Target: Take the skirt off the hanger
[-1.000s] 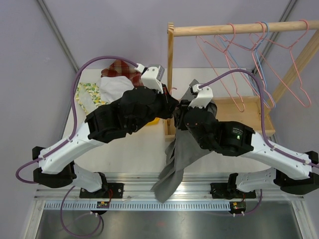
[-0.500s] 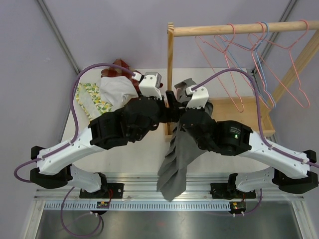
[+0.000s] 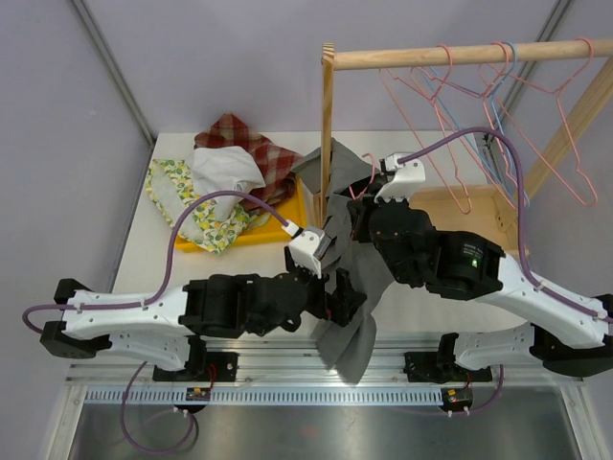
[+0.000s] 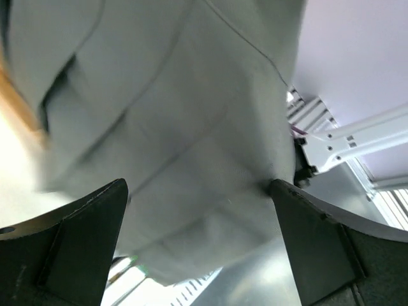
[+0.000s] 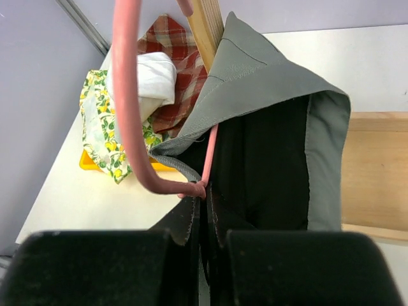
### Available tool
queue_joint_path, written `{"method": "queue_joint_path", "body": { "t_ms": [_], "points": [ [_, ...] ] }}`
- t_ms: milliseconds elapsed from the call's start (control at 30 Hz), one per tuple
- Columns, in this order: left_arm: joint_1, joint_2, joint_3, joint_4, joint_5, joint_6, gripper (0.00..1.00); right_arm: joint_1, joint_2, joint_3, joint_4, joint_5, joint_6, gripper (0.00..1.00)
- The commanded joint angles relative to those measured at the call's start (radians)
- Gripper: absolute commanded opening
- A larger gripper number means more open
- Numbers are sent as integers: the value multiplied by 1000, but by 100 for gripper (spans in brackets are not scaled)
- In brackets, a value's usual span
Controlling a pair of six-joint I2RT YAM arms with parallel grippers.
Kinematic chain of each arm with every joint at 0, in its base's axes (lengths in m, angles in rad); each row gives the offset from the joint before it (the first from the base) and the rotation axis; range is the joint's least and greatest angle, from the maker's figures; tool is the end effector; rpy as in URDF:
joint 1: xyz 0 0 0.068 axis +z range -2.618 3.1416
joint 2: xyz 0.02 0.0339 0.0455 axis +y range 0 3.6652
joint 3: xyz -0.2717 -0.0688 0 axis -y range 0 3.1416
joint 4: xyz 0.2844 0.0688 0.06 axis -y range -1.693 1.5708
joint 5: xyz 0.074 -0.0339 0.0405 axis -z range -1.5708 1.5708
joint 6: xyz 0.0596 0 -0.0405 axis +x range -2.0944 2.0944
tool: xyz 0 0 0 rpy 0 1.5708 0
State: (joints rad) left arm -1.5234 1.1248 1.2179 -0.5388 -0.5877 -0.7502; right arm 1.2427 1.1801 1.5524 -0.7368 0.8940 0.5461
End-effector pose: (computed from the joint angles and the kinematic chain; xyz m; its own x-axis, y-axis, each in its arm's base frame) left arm 0.0468 -0.2900 0.3915 -0.5655 -0.0526 -0.8230 0.5769 0.6880 -0.4403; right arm 0.1289 0.2346 0.4844 -0.2842 0.1745 -0.9427 -0.2464 0.9370 0.2477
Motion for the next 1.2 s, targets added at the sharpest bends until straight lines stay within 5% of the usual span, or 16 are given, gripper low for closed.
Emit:
{"method": "queue_joint_path", "body": {
  "t_ms": [0,233,400,433,500,700,833,967,1167],
  "points": [
    [-60,26,5,166,20,-18,99,-3,-5,44,132,28,35,0],
    [-92,125,149,118,-83,35,94,-3,-4,61,100,17,60,0],
    [-92,161,181,30,-199,-9,39,-3,-20,71,80,13,71,0],
    [-92,161,178,14,-221,-18,18,-3,-31,71,77,7,74,0],
    [-92,161,170,-28,-279,-46,0,-3,-43,66,76,0,83,0],
    [-95,170,169,-66,-313,-55,0,-3,-71,43,88,5,78,4],
    [-110,193,175,-92,-336,-77,0,-3,-71,47,102,16,64,52],
    [-136,234,218,-144,-382,-87,0,-3,-65,57,106,20,52,73],
    [-159,268,261,-193,-417,-104,0,-3,-51,71,105,28,48,75]
  ]
}}
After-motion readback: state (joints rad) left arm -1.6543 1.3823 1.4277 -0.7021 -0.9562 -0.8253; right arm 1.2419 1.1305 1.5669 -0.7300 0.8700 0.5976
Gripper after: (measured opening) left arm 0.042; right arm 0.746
